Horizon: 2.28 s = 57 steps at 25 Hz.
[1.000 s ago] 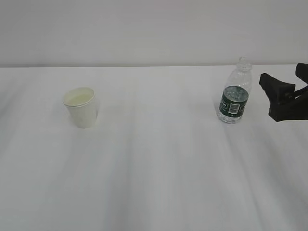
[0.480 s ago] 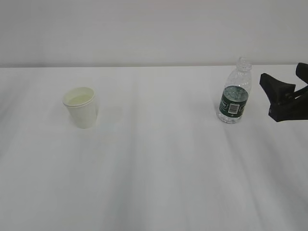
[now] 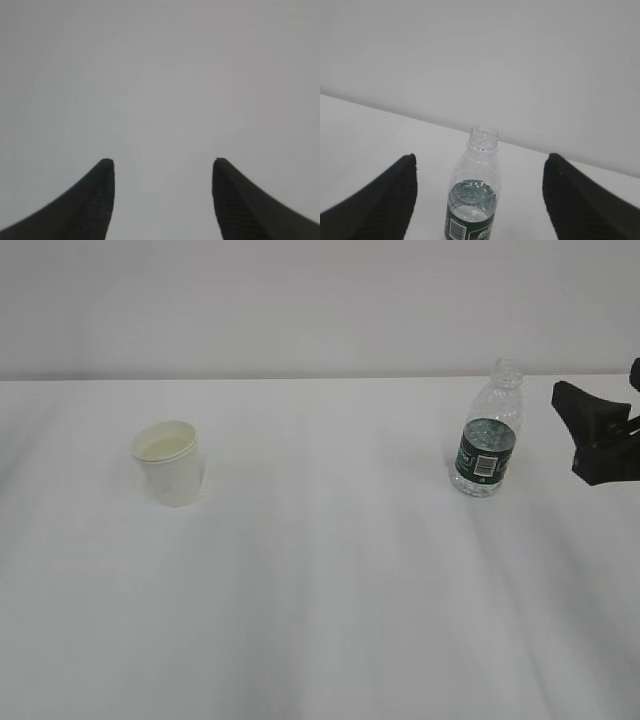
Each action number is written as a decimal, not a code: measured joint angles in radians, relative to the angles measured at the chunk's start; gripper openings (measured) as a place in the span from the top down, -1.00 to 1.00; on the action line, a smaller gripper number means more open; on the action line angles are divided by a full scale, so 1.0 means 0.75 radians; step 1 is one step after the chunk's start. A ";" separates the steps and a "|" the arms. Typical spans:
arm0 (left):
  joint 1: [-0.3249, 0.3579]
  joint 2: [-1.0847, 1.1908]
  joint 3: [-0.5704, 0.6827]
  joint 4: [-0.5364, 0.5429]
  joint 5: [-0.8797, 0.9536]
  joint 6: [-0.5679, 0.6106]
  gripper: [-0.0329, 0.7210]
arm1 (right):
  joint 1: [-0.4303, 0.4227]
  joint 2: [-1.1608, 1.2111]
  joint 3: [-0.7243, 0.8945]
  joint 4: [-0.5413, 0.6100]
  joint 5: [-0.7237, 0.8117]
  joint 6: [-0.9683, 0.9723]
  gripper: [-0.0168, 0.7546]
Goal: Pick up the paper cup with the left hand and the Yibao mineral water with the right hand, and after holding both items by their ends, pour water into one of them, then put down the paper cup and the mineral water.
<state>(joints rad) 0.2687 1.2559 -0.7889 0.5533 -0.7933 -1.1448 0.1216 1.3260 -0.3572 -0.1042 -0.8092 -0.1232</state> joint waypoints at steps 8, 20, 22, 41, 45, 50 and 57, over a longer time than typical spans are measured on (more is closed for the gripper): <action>0.000 -0.107 0.000 0.071 0.055 -0.123 -0.24 | 0.000 -0.147 -0.002 0.000 0.166 -0.023 -0.58; 0.000 -0.209 0.000 0.115 0.106 -0.205 -0.20 | 0.000 -0.384 -0.020 0.000 0.398 -0.024 -0.58; 0.000 -0.222 0.000 0.123 0.106 -0.235 -0.20 | 0.000 -0.419 -0.023 0.000 0.442 -0.024 -0.58; 0.000 -0.340 0.000 -0.128 0.045 -0.527 -0.17 | 0.000 -0.649 -0.279 0.000 0.889 -0.029 -0.58; 0.000 -0.348 0.000 -0.196 0.022 -0.585 -0.16 | 0.000 -0.667 -0.322 0.000 0.974 -0.029 -0.58; 0.000 -0.383 0.000 -0.310 -0.025 -0.631 -0.16 | 0.000 -0.711 -0.377 0.000 1.030 -0.029 -0.58; 0.000 -0.419 0.000 -0.356 -0.041 -0.674 -0.12 | 0.000 -0.730 -0.450 0.000 1.162 -0.029 -0.58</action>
<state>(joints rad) 0.2687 0.9416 -0.7889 0.2860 -0.8242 -1.6503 0.1216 0.7787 -0.6944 -0.1042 0.0621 -0.1449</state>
